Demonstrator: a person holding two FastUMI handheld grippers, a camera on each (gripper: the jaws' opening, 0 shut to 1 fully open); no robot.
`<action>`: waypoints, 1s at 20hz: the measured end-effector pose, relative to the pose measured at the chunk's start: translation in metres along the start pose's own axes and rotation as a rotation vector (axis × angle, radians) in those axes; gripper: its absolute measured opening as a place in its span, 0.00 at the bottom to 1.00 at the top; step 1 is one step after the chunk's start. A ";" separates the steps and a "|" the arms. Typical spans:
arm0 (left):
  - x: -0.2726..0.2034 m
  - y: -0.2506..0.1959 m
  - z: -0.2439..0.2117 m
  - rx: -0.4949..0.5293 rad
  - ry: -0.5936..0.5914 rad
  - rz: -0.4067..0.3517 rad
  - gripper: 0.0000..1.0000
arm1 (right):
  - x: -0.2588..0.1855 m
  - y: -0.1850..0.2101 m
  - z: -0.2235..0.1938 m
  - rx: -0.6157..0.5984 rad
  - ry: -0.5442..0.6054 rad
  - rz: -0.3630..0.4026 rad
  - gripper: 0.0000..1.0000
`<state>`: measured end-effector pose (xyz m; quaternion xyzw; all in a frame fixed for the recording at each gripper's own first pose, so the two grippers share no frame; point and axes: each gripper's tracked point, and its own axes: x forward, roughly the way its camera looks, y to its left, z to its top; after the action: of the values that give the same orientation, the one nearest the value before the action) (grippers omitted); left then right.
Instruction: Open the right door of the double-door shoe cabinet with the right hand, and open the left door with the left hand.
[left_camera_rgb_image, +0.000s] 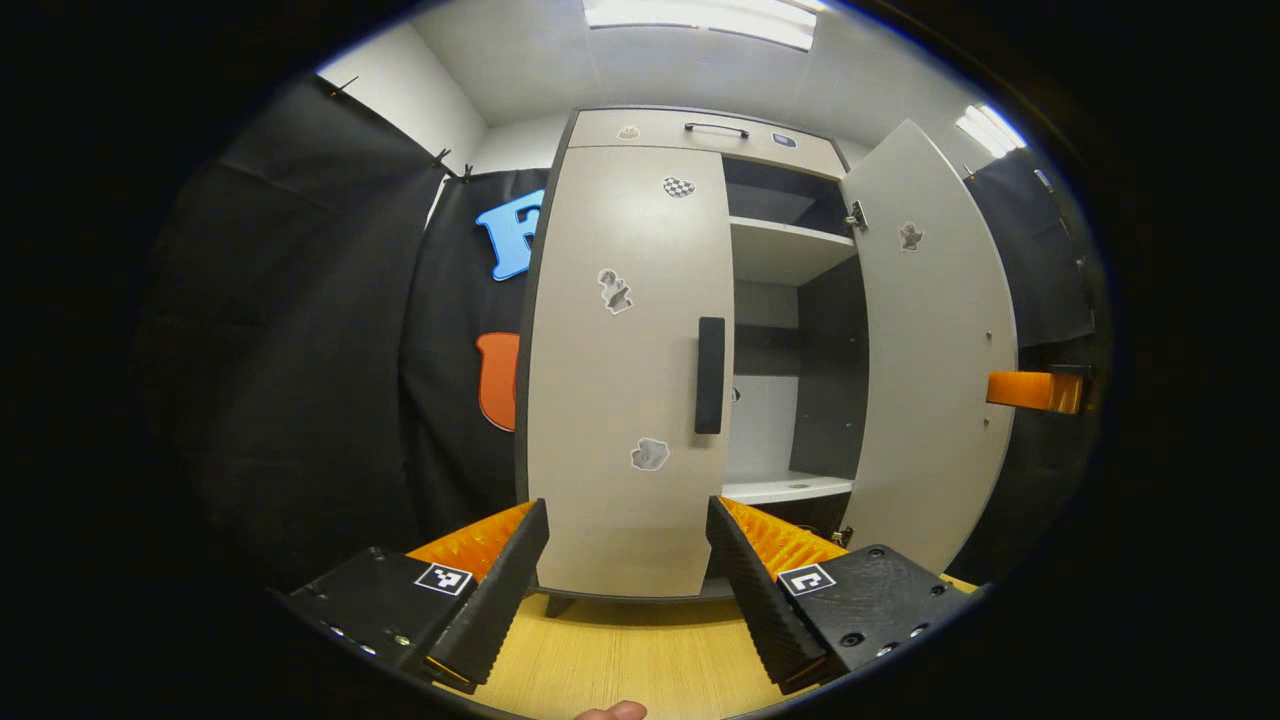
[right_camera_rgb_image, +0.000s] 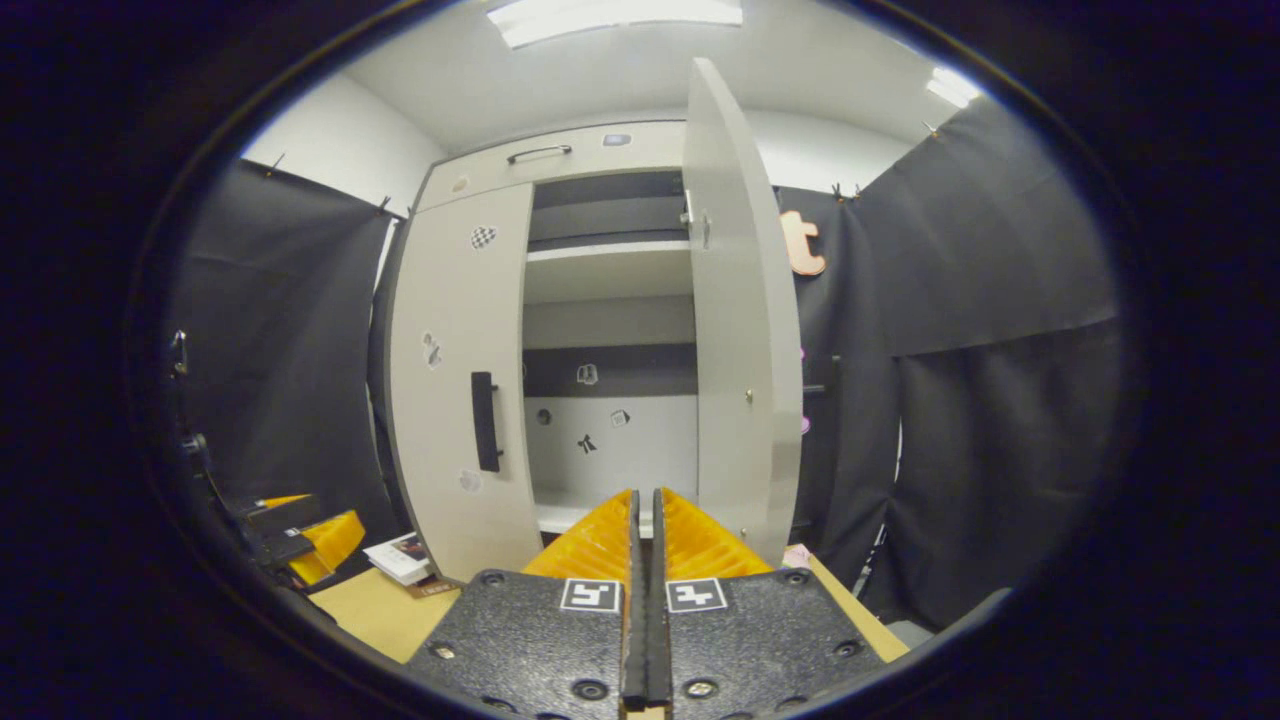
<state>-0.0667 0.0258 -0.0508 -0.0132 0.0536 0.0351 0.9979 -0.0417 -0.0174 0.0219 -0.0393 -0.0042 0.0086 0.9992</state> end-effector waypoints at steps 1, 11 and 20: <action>-0.002 0.005 -0.001 -0.002 -0.001 0.009 0.95 | 0.004 0.001 -0.002 0.004 0.005 0.000 0.04; 0.010 0.017 0.007 0.011 -0.009 0.037 0.95 | 0.027 -0.007 -0.017 0.011 0.030 -0.056 0.66; 0.096 -0.042 0.066 -0.064 -0.051 -0.136 0.95 | 0.031 -0.007 -0.022 -0.011 0.041 -0.052 0.84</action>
<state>0.0386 -0.0078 0.0051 -0.0476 0.0259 -0.0305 0.9981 -0.0100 -0.0251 0.0008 -0.0450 0.0153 -0.0183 0.9987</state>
